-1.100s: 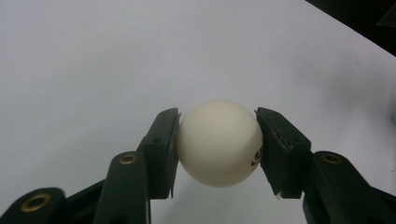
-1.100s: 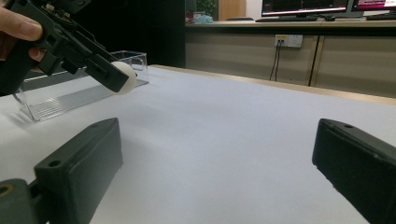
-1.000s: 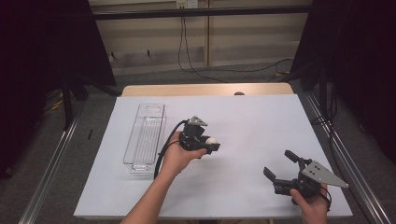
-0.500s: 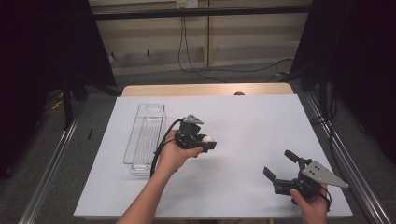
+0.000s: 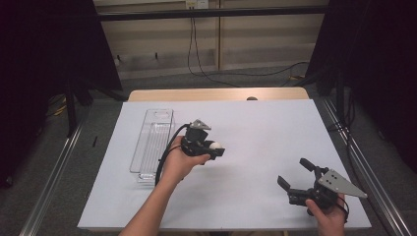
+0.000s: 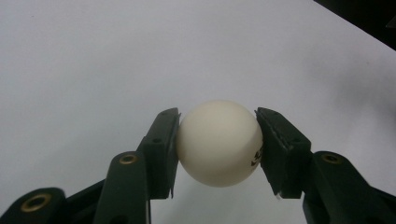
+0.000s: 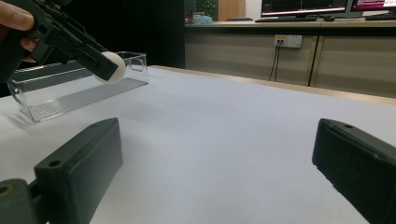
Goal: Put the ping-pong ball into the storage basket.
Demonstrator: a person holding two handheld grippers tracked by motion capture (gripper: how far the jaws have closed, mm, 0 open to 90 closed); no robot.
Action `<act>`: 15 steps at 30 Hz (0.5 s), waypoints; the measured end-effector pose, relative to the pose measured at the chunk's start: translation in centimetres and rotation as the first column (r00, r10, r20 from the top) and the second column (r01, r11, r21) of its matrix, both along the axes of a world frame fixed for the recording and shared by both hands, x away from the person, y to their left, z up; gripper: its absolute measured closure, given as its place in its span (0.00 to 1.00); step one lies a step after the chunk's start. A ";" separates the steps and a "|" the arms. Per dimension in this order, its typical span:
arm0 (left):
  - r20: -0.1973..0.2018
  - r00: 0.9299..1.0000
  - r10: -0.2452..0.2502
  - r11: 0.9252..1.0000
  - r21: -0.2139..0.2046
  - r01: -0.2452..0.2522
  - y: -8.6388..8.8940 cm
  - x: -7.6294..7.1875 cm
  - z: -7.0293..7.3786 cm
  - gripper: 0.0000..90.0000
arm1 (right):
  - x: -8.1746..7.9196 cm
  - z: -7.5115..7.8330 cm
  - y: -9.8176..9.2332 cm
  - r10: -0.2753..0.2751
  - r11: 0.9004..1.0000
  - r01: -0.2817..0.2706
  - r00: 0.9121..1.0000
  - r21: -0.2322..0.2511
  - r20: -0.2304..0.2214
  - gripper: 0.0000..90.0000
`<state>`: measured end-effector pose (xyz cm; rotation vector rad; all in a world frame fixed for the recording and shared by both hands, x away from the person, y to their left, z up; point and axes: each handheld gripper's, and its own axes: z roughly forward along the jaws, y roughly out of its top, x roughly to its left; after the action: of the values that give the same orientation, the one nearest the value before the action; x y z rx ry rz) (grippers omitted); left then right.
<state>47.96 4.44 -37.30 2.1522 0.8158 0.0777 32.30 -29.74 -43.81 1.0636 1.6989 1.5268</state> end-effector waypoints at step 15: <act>0.004 1.000 0.001 1.000 0.005 -0.001 0.9 0.2 0.4 0.57 | 0.0 0.0 0.0 -0.002 1.000 0.002 1.000 0.001 0.002 0.02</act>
<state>48.14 5.39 -36.95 2.1558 0.8151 0.0840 32.29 -29.75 -43.81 1.0640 1.6958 1.5275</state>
